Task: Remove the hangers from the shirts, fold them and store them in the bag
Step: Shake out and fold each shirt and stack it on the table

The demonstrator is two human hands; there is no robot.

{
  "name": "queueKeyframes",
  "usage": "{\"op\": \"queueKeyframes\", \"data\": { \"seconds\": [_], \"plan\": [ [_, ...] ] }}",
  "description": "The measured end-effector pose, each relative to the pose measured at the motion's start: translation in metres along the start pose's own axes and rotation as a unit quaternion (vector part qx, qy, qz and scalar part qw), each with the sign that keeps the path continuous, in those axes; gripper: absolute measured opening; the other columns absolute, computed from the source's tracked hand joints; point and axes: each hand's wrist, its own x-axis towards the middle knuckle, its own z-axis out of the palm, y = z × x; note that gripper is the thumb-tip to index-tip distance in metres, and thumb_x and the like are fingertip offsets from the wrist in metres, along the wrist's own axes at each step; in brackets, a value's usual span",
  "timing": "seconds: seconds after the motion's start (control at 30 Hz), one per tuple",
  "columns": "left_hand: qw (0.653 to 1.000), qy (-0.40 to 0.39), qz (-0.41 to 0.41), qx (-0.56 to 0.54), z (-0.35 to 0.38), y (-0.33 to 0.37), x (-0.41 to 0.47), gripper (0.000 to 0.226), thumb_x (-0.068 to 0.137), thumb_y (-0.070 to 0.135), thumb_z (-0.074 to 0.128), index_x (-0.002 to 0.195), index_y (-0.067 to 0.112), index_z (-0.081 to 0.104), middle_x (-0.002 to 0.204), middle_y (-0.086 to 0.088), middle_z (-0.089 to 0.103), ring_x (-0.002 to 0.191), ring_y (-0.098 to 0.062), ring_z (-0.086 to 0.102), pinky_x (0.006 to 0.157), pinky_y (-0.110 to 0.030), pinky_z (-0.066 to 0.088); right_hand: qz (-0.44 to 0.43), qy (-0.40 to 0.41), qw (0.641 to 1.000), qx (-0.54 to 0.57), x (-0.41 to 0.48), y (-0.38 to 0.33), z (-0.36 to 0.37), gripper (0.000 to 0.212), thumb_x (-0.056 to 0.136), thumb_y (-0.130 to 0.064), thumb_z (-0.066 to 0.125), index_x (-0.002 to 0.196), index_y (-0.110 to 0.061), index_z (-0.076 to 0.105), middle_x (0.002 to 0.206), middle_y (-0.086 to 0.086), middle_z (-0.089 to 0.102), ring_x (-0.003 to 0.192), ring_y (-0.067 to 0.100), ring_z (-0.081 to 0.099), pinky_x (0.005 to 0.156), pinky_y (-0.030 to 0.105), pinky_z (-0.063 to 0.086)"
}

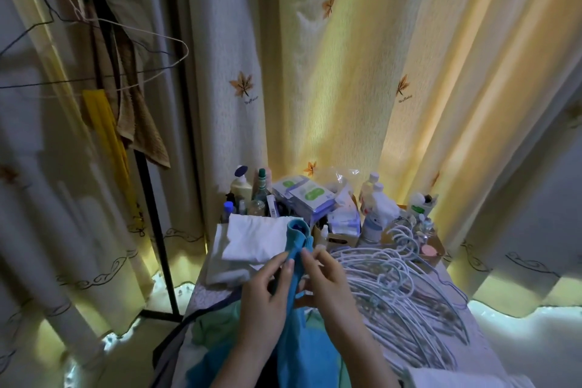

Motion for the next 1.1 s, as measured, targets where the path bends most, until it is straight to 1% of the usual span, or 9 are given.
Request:
{"op": "queueKeyframes", "data": {
  "seconds": [0.13,0.3,0.43,0.53,0.63,0.73,0.83,0.97,1.1],
  "plan": [
    [0.996,-0.083,0.011,0.019,-0.011,-0.011,0.0,0.041,0.087,0.049,0.047,0.124,0.035,0.057,0.112,0.015,0.067,0.103,0.001,0.062,0.089,-0.028,0.054,0.046,-0.038,0.996,0.06,-0.002,-0.001,-0.008,0.031,0.1,-0.026,0.044,0.099,-0.002,0.064,0.072,0.012,0.067,0.061,0.023,0.066,0.055,0.033,0.057],
    [0.993,-0.12,0.005,0.018,-0.021,-0.014,0.005,0.036,0.076,0.053,0.056,0.109,0.066,0.048,0.114,0.037,0.056,0.108,0.016,0.052,0.083,-0.005,0.045,0.023,-0.115,0.993,0.022,-0.004,-0.004,-0.019,0.023,0.098,-0.014,0.046,0.093,-0.008,0.068,0.093,0.012,0.073,0.084,0.025,0.07,0.064,0.034,0.059],
    [0.991,-0.132,0.009,-0.031,-0.023,-0.02,0.004,0.029,0.085,0.041,0.05,0.112,0.05,0.054,0.117,0.035,0.058,0.114,0.012,0.051,0.09,-0.005,0.042,-0.066,0.016,0.99,-0.125,0.0,0.005,-0.018,0.014,0.084,-0.022,0.07,0.074,-0.012,0.065,0.074,0.005,0.07,0.074,0.02,0.067,0.06,0.031,0.057],
    [0.985,-0.165,0.013,-0.048,-0.029,-0.02,0.005,0.027,0.093,0.023,0.052,0.104,0.046,0.059,0.111,0.037,0.059,0.108,0.019,0.05,0.083,0.001,0.039,-0.207,0.112,0.929,-0.284,0.001,0.006,-0.027,0.04,0.068,-0.044,0.078,0.098,-0.024,0.061,0.109,-0.006,0.054,0.104,0.007,0.055,0.086,0.027,0.051],
    [0.972,-0.231,0.04,-0.022,-0.036,-0.018,0.012,0.03,0.095,0.013,0.052,0.108,0.036,0.065,0.113,0.014,0.065,0.111,0.009,0.054,0.089,-0.004,0.039,-0.294,-0.028,0.87,-0.394,0.006,-0.004,-0.037,0.06,0.071,-0.061,0.065,0.126,-0.038,0.053,0.14,-0.018,0.037,0.135,0.006,0.028,0.111,0.02,0.025],
    [0.964,-0.258,0.047,-0.036,-0.038,-0.007,0.023,0.029,0.095,0.019,0.054,0.115,0.037,0.063,0.111,0.017,0.063,0.105,0.0,0.059,0.086,-0.013,0.046,-0.267,-0.094,0.869,-0.406,0.018,-0.022,-0.033,0.044,0.07,-0.06,0.065,0.089,-0.019,0.066,0.102,-0.007,0.063,0.106,0.01,0.053,0.095,0.026,0.04],
    [0.974,-0.216,0.048,-0.054,-0.042,0.002,0.037,0.035,0.085,0.037,0.065,0.116,0.042,0.052,0.096,0.018,0.057,0.078,-0.004,0.059,0.069,-0.017,0.048,-0.26,-0.029,0.881,-0.394,0.031,-0.052,-0.03,0.044,0.065,-0.056,0.064,0.069,-0.013,0.056,0.063,0.003,0.055,0.059,0.009,0.046,0.06,0.026,0.041],
    [0.97,-0.236,0.046,-0.019,-0.051,-0.005,0.047,0.04,0.078,0.046,0.071,0.107,0.038,0.046,0.101,0.009,0.067,0.083,-0.01,0.063,0.072,-0.018,0.048,-0.324,0.053,0.866,-0.378,0.044,-0.111,-0.041,0.043,0.066,-0.05,0.066,0.069,-0.007,0.062,0.063,0.007,0.058,0.058,0.012,0.047,0.053,0.022,0.038],
    [0.98,-0.158,0.103,-0.057,-0.06,0.01,0.067,0.027,0.079,0.049,0.068,0.098,0.038,0.052,0.101,0.011,0.068,0.092,-0.005,0.065,0.076,-0.012,0.049,-0.391,0.084,0.825,-0.401,0.05,-0.176,-0.046,0.041,0.069,-0.042,0.075,0.064,-0.004,0.059,0.057,0.01,0.049,0.054,0.008,0.036,0.05,0.017,0.03]
  ]
}}
